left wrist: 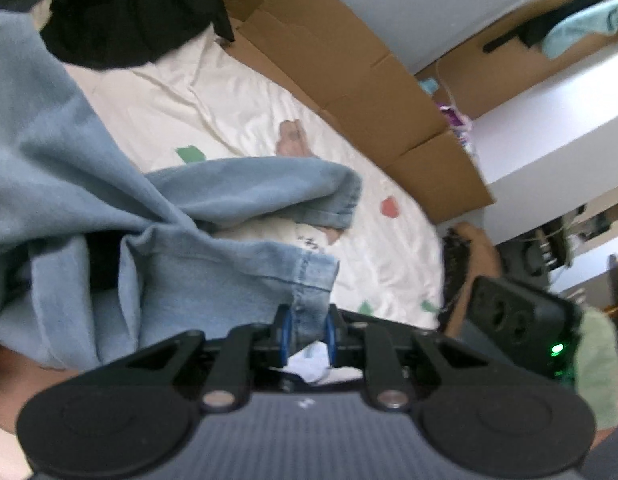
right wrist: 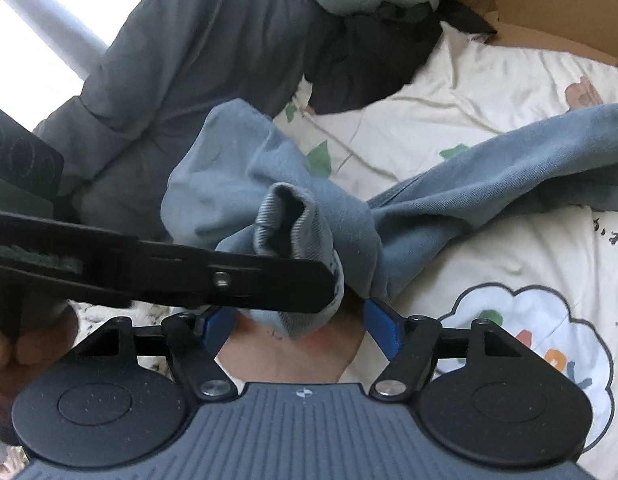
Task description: Fold clothes
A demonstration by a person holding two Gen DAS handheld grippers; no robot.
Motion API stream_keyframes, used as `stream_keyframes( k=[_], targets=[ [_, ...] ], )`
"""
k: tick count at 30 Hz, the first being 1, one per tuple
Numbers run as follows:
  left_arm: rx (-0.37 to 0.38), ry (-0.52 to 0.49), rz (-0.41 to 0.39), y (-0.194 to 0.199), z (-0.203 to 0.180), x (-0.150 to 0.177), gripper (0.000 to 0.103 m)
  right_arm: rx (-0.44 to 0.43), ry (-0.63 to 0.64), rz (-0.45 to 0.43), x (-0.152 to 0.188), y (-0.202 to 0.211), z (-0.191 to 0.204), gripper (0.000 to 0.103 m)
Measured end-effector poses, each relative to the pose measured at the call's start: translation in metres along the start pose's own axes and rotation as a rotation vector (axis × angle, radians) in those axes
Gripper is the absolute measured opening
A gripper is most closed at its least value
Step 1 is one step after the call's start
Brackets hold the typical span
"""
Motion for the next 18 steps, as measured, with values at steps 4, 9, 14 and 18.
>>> stream_keyframes(
  k=[4,9,14,18],
  targets=[
    [0.029,0.025,0.020,-0.004,-0.002,0.000,0.018,-0.040,0.025,-0.047,-0.003,-0.001,0.005,0.070],
    [0.035,0.029,0.015,-0.002,-0.005,-0.002,0.018,-0.015,0.021,-0.064,-0.004,-0.006,-0.003,0.027],
    [0.050,0.079,-0.002,0.002,-0.003,-0.005,0.026,-0.010,-0.033,-0.035,0.000,-0.007,-0.015,0.011],
    [0.023,0.095,-0.017,0.004,0.005,-0.006,0.051,0.057,-0.059,0.005,0.012,-0.004,-0.031,0.010]
  ],
)
Point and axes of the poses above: each gripper's, at about its wrist camera, not at the fingertips, and y roughly against the way its jaws point, z to its left, x to its underside, the point moved 10 cm from there along -y, roughly the way its jaws point, and after that the axes turned 5 degrees about -z, right-handed, at the moved point
